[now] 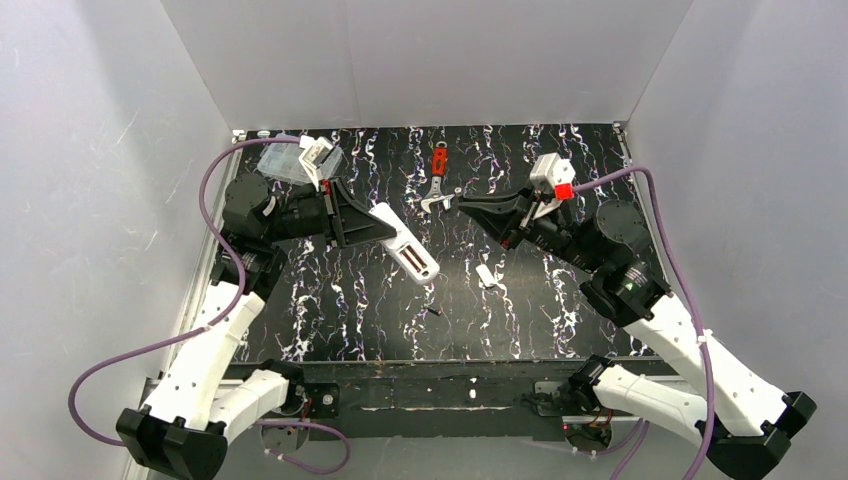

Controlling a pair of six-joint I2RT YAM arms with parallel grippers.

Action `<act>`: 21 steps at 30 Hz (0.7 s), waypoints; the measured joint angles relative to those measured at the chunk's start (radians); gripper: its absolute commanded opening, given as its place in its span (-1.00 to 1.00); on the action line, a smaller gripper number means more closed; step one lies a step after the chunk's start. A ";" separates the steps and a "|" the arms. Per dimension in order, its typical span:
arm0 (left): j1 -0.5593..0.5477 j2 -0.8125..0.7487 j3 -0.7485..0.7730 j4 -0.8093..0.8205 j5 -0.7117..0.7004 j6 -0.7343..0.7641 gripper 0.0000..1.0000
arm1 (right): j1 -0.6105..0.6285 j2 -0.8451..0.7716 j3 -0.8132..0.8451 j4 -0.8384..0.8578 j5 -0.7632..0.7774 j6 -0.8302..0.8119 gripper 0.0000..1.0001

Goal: Load the batteries into the remote control
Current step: Load the battery into the remote control.

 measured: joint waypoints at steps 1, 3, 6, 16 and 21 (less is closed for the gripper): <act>0.000 0.000 0.003 -0.012 0.002 0.010 -1.00 | 0.000 0.005 0.006 0.000 0.002 0.004 -0.97; 0.000 0.000 0.009 -0.034 0.006 0.026 -1.00 | 0.000 0.010 0.010 0.000 0.002 0.008 -0.97; 0.000 -0.004 0.013 -0.068 0.012 0.051 -1.00 | 0.000 0.013 0.013 0.001 0.011 0.013 -0.97; -0.003 -0.026 0.055 -0.270 0.016 0.179 -1.00 | 0.000 0.013 0.013 0.003 0.022 0.011 -0.97; -0.012 -0.027 0.134 -0.493 -0.013 0.338 -1.00 | 0.000 0.016 0.013 0.005 -0.029 0.003 -0.97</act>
